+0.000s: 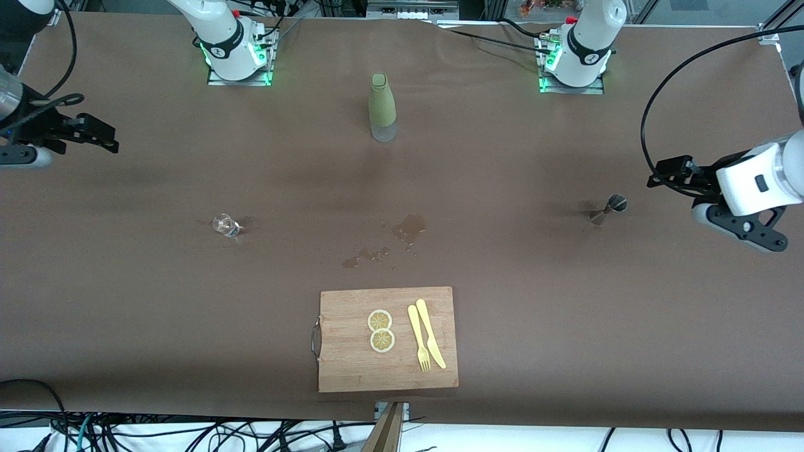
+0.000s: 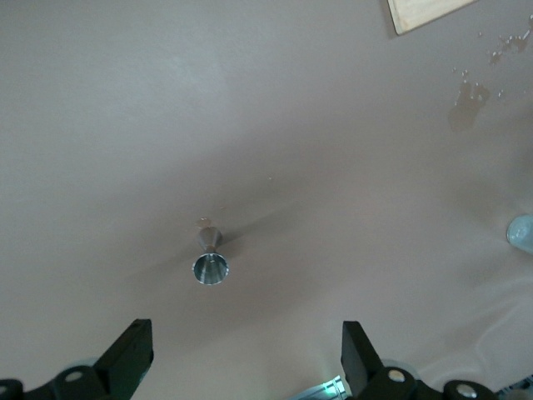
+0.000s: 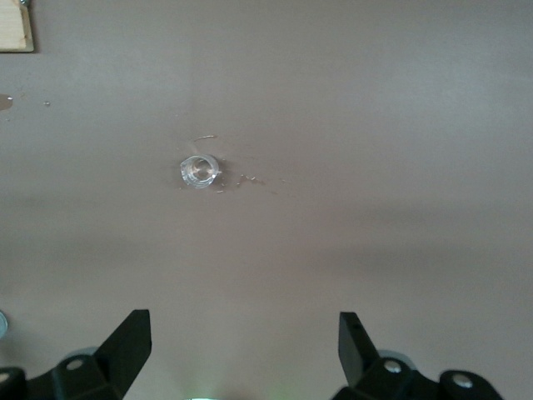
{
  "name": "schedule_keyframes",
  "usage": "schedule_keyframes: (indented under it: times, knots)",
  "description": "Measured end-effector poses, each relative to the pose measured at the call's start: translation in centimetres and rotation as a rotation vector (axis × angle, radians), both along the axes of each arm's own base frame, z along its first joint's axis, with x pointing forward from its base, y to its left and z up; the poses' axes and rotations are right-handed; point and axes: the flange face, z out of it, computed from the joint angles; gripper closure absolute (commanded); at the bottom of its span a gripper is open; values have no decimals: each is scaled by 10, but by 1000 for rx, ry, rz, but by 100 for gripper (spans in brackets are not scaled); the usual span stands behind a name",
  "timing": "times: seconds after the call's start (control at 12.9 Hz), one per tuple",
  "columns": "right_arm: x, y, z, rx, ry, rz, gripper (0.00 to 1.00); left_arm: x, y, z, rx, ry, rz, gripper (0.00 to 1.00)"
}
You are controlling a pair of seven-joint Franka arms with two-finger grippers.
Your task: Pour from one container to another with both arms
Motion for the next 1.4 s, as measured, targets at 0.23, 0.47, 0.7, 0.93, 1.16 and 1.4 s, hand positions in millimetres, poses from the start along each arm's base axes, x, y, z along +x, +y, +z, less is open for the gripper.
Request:
schedule_keyframes:
  times: [0.23,0.47,0.7,0.93,1.16,1.4]
  knots:
    - [1,4,2,1,-6,3,0,-4,5,18,28,-19,126,0]
    - [1,4,3,1,-7,1,0,-13,-6,39,86,-37,255,0]
    - [2,6,1,1,-7,5,0,-15,-17,43,95,-40,288,0]
    - [6,8,-2,0,-10,8,0,-15,-21,43,119,-41,301,0]
    - [7,8,-3,0,-8,8,0,-16,-29,43,146,-45,304,0]
    - [7,8,-4,0,-8,8,0,-16,-30,43,149,-43,320,0]
